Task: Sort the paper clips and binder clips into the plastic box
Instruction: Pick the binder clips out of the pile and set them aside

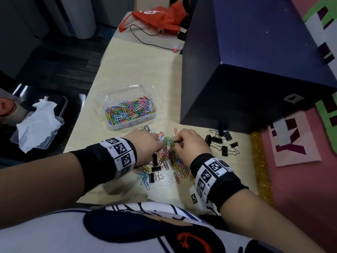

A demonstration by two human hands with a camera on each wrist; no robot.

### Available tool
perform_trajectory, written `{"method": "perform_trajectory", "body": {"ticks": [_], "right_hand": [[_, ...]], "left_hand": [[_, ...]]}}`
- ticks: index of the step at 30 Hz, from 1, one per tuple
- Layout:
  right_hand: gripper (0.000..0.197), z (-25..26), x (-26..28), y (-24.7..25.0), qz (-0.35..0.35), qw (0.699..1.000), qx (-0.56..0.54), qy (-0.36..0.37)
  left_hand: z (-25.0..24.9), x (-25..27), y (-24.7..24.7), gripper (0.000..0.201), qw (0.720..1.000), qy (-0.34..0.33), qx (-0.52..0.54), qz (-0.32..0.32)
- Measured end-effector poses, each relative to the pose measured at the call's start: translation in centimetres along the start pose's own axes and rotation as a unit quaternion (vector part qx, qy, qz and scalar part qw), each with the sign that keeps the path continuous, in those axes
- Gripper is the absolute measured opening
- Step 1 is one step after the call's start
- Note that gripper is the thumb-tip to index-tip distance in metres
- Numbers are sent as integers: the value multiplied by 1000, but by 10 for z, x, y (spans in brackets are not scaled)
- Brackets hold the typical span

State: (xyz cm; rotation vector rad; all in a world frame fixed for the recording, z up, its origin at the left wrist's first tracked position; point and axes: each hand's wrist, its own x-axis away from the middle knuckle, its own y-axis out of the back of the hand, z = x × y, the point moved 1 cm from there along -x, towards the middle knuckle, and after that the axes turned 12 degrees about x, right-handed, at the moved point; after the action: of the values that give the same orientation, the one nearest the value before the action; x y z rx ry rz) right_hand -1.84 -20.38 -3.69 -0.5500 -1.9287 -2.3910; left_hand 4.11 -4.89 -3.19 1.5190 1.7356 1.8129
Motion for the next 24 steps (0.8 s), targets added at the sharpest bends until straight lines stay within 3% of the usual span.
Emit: {"method": "perform_trajectory", "body": {"ticks": [5, 13, 16, 20, 24], "right_hand": [[10, -19, 0, 17, -42, 991, -46, -122], [25, -30, 1, 18, -58, 986, -5, -157], [28, -20, 6, 15, -66, 994, 42, -71], [19, 8, 18, 1, 49, 988, 47, 141], [47, 26, 25, -16, 113, 954, 168, 221]], "left_hand": [[3, -4, 3, 36, 999, -21, -38, -8], [7, -9, 6, 35, 999, -29, -25, 6], [9, -9, 6, 29, 1000, -22, 2, -5], [14, -9, 12, 22, 996, 1, 73, -51], [20, -7, 19, 20, 989, 16, 112, -95]]}}
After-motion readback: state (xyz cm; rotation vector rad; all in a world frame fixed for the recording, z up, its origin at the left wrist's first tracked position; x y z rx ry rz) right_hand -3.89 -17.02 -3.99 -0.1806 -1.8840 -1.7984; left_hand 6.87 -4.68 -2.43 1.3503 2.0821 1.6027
